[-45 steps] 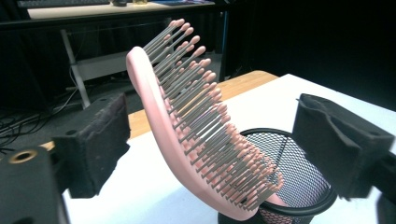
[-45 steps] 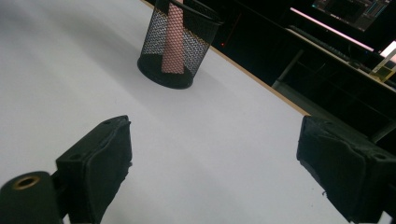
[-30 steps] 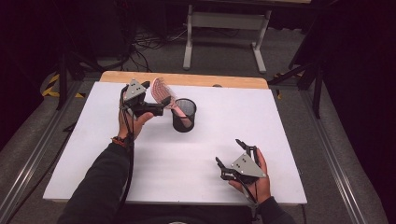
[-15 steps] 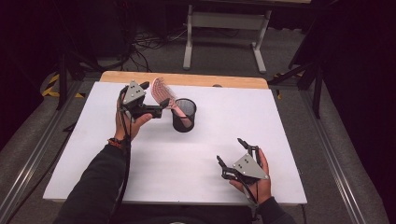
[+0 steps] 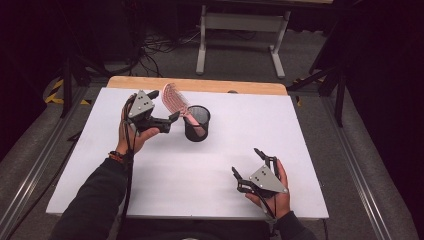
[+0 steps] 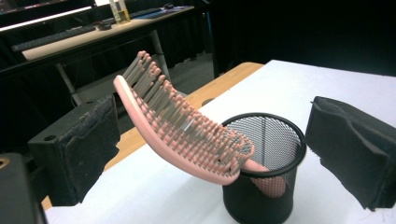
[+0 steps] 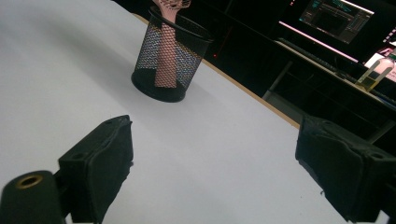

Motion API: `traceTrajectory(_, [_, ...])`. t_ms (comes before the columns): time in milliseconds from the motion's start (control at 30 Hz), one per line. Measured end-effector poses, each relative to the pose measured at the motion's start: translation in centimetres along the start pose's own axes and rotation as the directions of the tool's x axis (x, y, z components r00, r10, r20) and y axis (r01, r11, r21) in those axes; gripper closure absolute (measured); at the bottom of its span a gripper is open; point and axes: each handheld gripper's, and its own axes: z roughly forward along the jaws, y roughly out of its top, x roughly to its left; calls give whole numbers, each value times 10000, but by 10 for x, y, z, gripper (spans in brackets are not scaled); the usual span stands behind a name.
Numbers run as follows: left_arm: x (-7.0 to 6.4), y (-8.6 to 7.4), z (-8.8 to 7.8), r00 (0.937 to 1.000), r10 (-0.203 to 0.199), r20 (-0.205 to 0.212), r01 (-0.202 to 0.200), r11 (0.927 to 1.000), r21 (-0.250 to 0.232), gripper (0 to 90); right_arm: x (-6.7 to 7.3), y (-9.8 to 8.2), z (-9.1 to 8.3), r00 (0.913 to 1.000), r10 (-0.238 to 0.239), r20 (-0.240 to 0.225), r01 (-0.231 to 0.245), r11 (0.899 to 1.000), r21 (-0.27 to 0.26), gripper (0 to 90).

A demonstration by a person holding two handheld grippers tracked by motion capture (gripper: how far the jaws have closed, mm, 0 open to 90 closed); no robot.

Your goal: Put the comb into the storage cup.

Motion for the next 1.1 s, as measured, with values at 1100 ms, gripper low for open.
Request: traceTrajectory(1100, [-28,-9,-33,9868,1499,620,-1498,9887,-67,44,1,1,0,10000,-19,8,19,10000,-13,119])
